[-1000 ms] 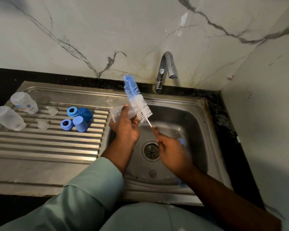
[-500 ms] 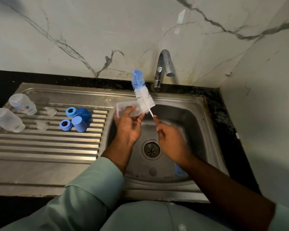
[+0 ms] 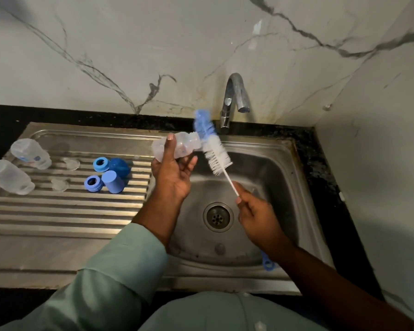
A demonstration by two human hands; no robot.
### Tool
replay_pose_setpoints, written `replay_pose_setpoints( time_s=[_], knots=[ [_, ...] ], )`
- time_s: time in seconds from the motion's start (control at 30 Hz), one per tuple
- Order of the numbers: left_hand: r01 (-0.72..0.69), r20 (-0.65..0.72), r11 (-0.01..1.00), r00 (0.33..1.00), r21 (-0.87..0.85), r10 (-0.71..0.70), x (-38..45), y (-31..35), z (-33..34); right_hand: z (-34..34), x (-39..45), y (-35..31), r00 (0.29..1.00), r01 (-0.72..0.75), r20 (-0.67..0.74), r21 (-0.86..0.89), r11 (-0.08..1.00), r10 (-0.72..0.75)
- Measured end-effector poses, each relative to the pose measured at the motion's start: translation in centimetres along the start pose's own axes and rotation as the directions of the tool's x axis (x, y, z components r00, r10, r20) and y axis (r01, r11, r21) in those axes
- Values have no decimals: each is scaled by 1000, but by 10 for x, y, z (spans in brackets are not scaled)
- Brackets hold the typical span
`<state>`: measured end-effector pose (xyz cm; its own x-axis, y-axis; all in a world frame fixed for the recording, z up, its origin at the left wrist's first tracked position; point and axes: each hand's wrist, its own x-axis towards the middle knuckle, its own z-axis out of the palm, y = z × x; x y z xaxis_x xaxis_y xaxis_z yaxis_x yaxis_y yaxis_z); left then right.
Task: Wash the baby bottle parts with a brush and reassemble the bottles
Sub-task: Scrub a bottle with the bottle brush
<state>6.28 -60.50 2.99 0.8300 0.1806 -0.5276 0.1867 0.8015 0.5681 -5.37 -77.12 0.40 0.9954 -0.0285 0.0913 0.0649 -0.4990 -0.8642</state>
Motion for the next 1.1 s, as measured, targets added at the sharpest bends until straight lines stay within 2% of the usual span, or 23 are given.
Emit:
replay_pose_setpoints(
  time_s=[0.03,0.1,0.2,0.27,0.33,0.4,0.53,0.63,0.8,0.93,1.03,1.1],
  knots=[
    [16,-5,999,1000,51,-16,-3,-1,0,1,6,2,999,-22,-45,52,998,24],
    [76,25,996,997,47,-77,-11,-6,2,0,13,-1,996,-34,-78,37,999,37],
    [117,77,993,990,-25,-115,-19,-18,0,-6,17,-8,996,-11,-85,-178,984,-4],
    [72,103,997,992,-27,-69,-20,-21,-2,-12,17,-12,999,2,-28,-397,918,-14],
    [-13,125,998,992,56,6,-21,-20,-3,-14,12,-15,999,28,46,-562,827,-3],
    [-119,136,975,986,188,94,-23,-21,-5,-14,6,-21,996,52,88,-624,779,4],
    [-270,190,868,960,417,207,-32,-28,-6,-12,13,-40,986,-6,101,-779,627,136],
    [-298,148,813,954,500,259,-28,-19,-8,-16,6,-47,980,70,161,-834,547,120],
    [-362,311,649,930,669,197,-33,-26,-11,-20,13,-42,974,69,167,-864,499,155],
    [-354,207,694,934,627,291,-30,-20,-11,-18,3,-41,967,124,212,-873,472,138],
    [-352,341,595,930,723,136,-36,-29,-17,-17,8,-37,971,105,192,-879,466,143],
    [-364,334,603,928,710,167,-38,-34,-18,-15,8,-36,973,100,186,-877,470,139]
  ],
)
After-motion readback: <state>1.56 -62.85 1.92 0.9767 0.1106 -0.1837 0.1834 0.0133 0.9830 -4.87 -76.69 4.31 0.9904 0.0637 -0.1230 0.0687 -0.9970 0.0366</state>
